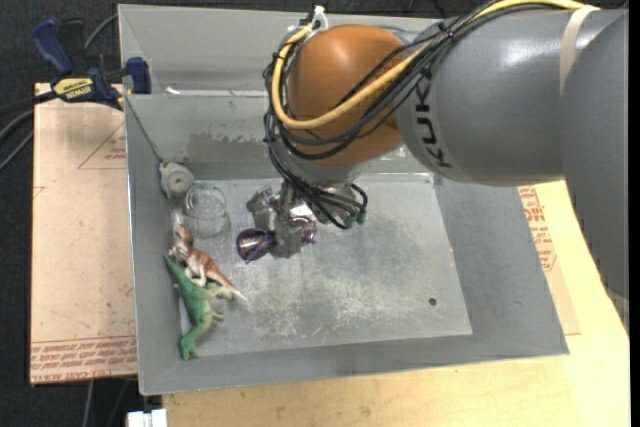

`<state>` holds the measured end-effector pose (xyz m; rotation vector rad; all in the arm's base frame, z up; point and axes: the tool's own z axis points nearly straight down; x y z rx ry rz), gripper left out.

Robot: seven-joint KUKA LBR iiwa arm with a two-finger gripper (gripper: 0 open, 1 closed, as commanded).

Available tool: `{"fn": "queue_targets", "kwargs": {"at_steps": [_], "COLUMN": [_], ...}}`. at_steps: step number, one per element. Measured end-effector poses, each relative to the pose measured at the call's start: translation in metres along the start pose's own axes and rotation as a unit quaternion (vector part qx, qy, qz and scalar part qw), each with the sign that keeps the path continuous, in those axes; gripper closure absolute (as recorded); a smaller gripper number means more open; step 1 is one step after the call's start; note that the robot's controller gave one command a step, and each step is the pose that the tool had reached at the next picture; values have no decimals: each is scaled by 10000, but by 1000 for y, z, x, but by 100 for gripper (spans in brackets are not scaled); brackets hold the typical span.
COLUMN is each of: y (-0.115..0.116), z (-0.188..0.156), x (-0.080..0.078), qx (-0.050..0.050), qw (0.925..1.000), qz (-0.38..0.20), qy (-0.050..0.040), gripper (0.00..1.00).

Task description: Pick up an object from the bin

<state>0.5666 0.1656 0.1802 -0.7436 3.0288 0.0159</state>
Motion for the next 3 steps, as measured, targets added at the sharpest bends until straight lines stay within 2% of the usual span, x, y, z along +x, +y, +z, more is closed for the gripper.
{"fn": "queue_targets", "kwargs": {"at_steps": [1,2,3], "y": [0,-7,-11], "z": [0,50,-171], "x": [0,3,-3], "qx": [-1,3,-1], "qw": [10000,10000,10000], "qz": [2,-64,51], "qy": [1,-36,-8], "gripper": [100,100,100]}}
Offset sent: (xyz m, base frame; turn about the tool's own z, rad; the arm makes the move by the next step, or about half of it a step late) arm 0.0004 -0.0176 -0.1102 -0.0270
